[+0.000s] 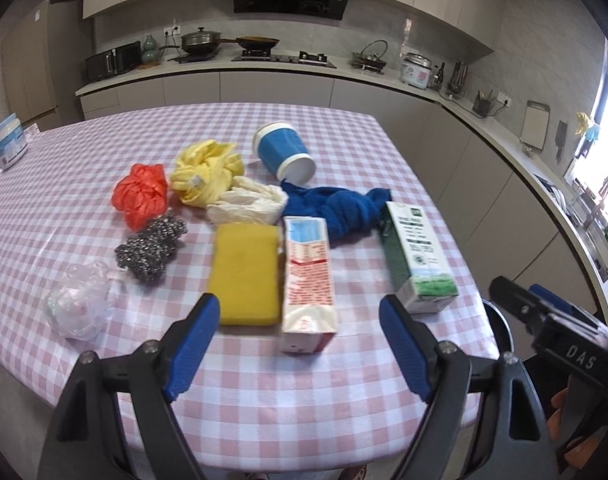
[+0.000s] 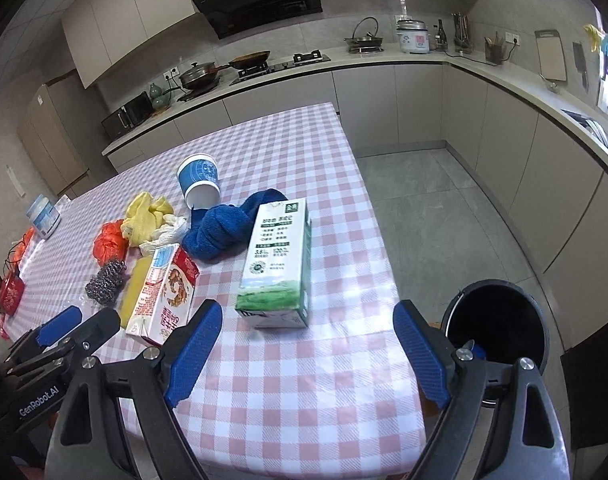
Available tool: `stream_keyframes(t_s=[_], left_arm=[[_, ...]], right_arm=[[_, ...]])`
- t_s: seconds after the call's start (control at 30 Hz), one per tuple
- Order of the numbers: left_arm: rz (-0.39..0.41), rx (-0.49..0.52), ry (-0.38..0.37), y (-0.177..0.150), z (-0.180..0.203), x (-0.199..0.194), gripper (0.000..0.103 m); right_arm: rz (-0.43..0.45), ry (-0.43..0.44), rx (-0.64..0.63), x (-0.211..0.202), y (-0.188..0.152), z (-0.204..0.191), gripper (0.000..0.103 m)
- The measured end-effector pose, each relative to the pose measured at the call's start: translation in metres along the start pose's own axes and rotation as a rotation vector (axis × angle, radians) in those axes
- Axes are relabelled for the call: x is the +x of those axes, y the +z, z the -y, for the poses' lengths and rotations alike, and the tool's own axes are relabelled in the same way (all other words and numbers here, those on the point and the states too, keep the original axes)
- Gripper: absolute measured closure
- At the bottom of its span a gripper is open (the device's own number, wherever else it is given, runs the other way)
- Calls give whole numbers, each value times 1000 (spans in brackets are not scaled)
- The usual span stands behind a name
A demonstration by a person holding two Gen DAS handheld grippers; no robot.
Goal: Collect trash
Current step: 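Grasp the small red-printed milk carton with the left tool while the right tool grasps the green milk carton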
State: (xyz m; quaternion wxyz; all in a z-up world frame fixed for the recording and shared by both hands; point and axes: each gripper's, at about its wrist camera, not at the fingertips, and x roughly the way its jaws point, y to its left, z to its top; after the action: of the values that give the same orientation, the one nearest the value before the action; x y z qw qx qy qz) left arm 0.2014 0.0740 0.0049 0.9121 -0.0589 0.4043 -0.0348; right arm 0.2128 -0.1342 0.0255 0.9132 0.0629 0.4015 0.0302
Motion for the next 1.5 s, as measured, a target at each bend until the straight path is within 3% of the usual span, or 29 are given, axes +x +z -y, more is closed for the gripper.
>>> stream_keyframes(t_s=[0.33, 0.43, 1.0, 1.1, 1.17, 1.33, 1.5], left_arm=[[-51, -19, -28, -4, -14, 13, 20], [-33, -21, -44, -5, -16, 11, 20], [-71, 98, -50, 12, 11, 65, 23], [-76, 117, -47, 13, 13, 75, 30], [-86, 130, -42, 13, 14, 79, 44], [-67, 162, -14, 12, 9, 82, 65], [-49, 136, -23, 12, -7, 78, 67]], right_arm=[[-48, 5, 15, 26, 0, -7, 14], [-66, 12, 27, 32, -3, -7, 14], [-77, -31, 43, 63, 15, -2, 14], [-80, -35, 42, 71, 20, -2, 14], [-83, -32, 43, 76, 23, -4, 14], [-96, -28, 36, 91, 27, -14, 14], [-119, -35, 16, 108, 26, -25, 14]])
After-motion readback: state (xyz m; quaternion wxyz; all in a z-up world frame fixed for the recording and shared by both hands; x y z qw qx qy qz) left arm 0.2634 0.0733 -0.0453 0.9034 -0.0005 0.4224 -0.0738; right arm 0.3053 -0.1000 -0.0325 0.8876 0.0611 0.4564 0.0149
